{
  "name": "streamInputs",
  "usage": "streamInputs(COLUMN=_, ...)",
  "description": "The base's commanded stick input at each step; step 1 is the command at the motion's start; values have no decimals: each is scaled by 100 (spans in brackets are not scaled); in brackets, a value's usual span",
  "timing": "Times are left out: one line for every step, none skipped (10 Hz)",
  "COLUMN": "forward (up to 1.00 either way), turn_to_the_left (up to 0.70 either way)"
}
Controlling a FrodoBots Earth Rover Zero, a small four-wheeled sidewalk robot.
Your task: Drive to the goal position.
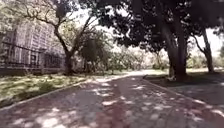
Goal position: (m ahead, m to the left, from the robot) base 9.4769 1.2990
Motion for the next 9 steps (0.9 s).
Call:
streamInputs(forward=70, turn_to_the_left=0)
streamInputs(forward=70, turn_to_the_left=0)
streamInputs(forward=70, turn_to_the_left=0)
streamInputs(forward=70, turn_to_the_left=0)
streamInputs(forward=70, turn_to_the_left=0)
streamInputs(forward=70, turn_to_the_left=0)
streamInputs(forward=70, turn_to_the_left=0)
streamInputs(forward=70, turn_to_the_left=0)
streamInputs(forward=70, turn_to_the_left=0)
